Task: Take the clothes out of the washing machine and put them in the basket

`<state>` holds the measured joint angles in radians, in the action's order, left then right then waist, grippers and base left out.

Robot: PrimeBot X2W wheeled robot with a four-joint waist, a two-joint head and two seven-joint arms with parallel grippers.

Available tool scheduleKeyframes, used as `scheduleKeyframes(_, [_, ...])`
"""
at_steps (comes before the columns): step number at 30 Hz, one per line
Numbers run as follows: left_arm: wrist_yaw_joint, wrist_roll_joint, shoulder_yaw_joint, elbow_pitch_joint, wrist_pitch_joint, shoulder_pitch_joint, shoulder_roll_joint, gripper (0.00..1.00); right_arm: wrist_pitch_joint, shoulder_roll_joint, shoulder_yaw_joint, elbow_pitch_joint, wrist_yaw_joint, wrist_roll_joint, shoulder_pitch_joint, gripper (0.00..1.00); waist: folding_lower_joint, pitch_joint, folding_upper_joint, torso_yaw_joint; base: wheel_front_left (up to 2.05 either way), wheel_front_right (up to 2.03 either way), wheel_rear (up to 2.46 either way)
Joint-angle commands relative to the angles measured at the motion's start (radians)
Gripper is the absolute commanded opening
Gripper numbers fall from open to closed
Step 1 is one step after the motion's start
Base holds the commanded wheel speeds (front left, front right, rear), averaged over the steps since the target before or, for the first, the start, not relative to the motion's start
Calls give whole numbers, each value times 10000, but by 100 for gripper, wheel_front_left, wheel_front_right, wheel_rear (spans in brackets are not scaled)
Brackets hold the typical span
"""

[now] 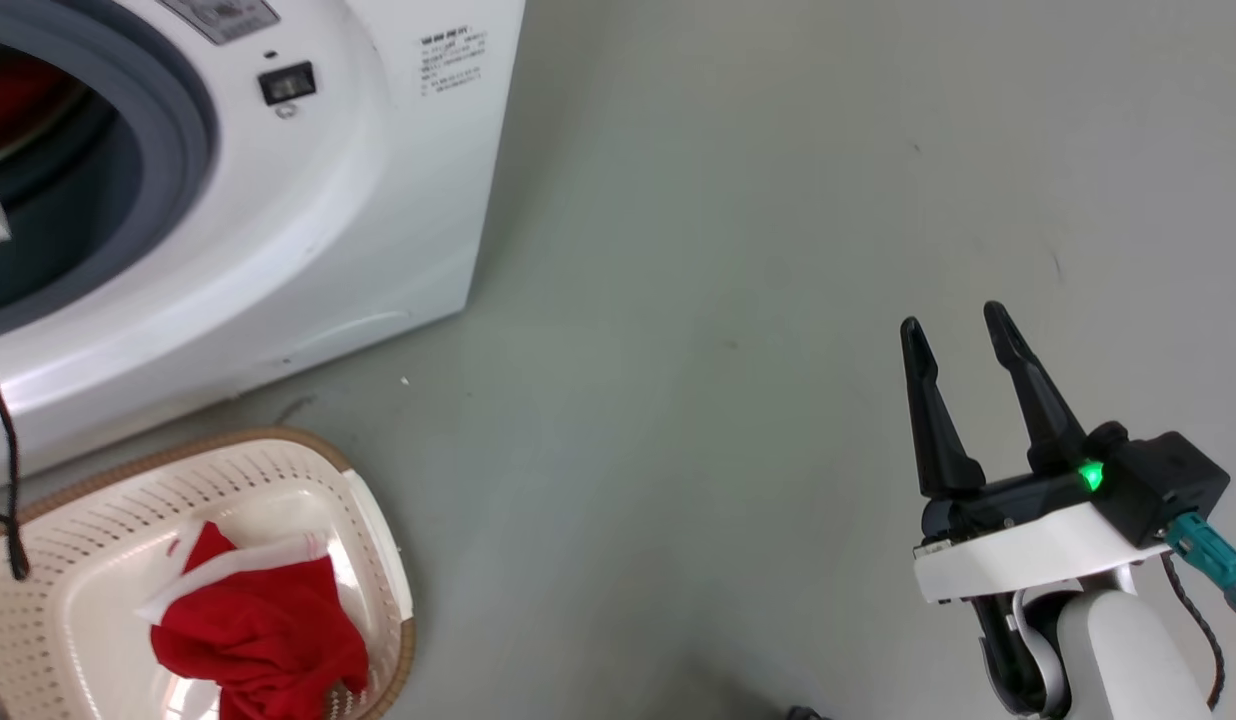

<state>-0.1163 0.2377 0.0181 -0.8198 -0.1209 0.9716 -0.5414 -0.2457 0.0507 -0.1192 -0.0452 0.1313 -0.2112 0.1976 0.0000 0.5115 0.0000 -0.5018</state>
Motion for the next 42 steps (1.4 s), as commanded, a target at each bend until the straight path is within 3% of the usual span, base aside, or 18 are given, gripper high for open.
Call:
scheduleKeyframes(1, [72, 156, -86, 38, -281, -430, 130, 0, 90, -5, 69, 110, -10, 56, -208, 100, 0, -615, 0, 280, 0, 0, 0])
scheduleKeyframes(8, [249, 491, -30, 552, -867, -1844, 689, 0, 513, -6, 291, 495, -10, 307, -750, 100, 0, -1849, 0, 875, 0, 0, 0])
scheduleKeyframes(20, [421, 839, 326, 2754, -487, -3938, 1383, 0, 1197, -5, 617, 1263, -10, 591, -1579, 100, 0, -3431, 0, 1882, 0, 0, 0])
scheduleKeyframes(32, [-170, 1022, 735, 7052, 750, -7063, 1862, 0, 1618, -7, 972, 1877, -9, 657, -2334, 100, 0, -4406, 0, 3053, 0, 0, 0])
scheduleKeyframes(42, [-802, 1127, 1069, 9469, 1523, -9460, 2241, 0, 1907, -7, 967, 2159, -9, 750, -2725, 100, 0, -4848, 0, 3790, 0, 0, 0])
